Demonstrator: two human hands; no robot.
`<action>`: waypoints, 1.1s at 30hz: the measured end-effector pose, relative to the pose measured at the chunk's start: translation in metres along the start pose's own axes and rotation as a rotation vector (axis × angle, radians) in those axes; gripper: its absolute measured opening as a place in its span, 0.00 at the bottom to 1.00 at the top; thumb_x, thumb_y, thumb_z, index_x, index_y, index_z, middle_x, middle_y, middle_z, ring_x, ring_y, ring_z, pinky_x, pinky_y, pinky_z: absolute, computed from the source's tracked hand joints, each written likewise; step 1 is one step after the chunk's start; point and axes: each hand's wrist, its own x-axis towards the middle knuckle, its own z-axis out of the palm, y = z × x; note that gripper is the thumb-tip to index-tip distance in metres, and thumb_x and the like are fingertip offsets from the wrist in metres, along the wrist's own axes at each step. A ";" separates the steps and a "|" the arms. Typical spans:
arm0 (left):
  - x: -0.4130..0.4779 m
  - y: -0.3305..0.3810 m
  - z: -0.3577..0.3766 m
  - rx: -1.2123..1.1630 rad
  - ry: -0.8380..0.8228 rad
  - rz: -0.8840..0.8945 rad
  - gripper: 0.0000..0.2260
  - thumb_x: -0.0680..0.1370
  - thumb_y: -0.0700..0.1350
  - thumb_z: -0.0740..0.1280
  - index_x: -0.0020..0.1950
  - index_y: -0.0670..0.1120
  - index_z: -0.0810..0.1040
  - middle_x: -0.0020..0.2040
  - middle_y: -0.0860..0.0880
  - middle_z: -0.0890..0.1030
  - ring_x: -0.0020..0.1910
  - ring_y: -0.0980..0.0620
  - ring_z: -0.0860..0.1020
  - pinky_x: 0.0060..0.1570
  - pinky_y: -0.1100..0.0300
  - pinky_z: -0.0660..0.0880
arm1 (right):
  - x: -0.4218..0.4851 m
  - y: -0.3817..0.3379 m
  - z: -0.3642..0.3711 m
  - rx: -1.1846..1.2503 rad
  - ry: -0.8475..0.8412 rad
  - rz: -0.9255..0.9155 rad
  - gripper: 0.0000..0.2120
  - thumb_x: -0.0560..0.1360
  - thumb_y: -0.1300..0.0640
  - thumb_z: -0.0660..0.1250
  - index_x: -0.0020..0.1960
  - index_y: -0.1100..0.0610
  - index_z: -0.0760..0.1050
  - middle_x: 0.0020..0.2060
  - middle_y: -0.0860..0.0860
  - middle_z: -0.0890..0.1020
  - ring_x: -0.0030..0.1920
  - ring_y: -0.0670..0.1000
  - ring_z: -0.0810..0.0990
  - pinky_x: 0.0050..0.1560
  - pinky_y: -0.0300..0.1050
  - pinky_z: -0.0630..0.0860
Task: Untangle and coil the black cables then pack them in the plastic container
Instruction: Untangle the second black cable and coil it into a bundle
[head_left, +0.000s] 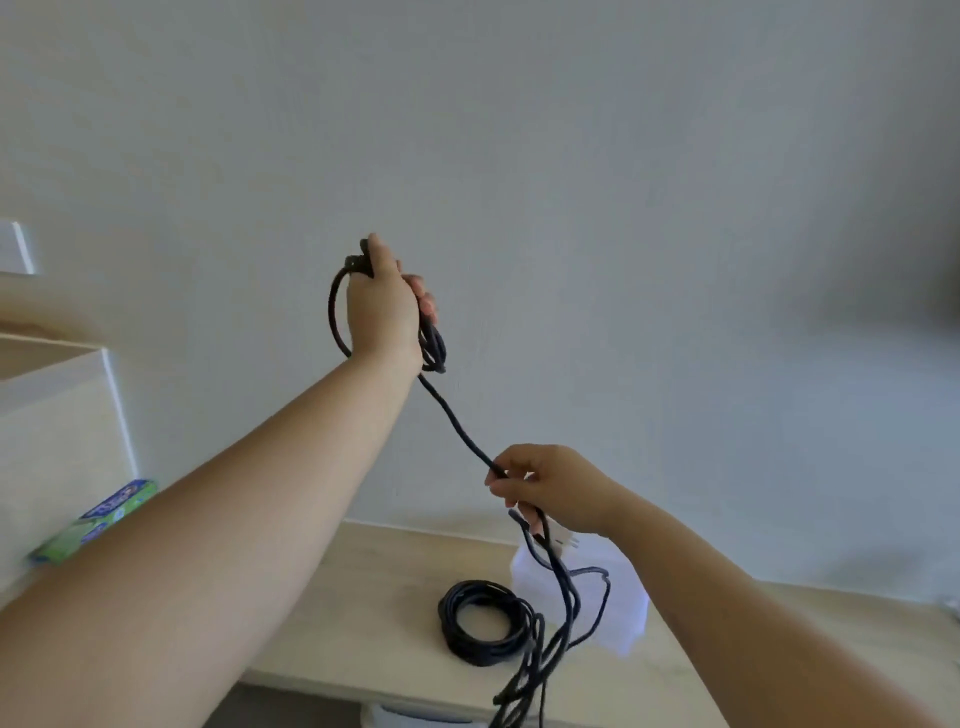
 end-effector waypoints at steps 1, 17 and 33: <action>-0.005 -0.009 -0.004 0.194 -0.047 0.086 0.17 0.82 0.55 0.54 0.39 0.46 0.65 0.21 0.53 0.70 0.18 0.55 0.67 0.22 0.63 0.65 | -0.001 -0.007 0.000 -0.055 -0.024 -0.028 0.02 0.77 0.58 0.66 0.47 0.53 0.77 0.31 0.46 0.78 0.26 0.44 0.74 0.32 0.35 0.74; -0.047 -0.082 -0.043 1.215 -0.766 -0.031 0.16 0.82 0.51 0.55 0.42 0.41 0.70 0.28 0.44 0.77 0.19 0.51 0.73 0.24 0.63 0.71 | 0.003 -0.006 -0.007 -0.023 0.126 -0.001 0.17 0.65 0.57 0.78 0.42 0.53 0.69 0.37 0.48 0.83 0.30 0.42 0.76 0.35 0.34 0.71; -0.040 -0.085 -0.071 1.191 -0.793 -0.152 0.17 0.77 0.58 0.64 0.41 0.44 0.71 0.27 0.49 0.69 0.20 0.54 0.66 0.21 0.65 0.63 | -0.036 0.049 0.002 -0.083 0.011 0.128 0.05 0.75 0.56 0.68 0.46 0.46 0.80 0.40 0.43 0.84 0.43 0.41 0.81 0.49 0.36 0.75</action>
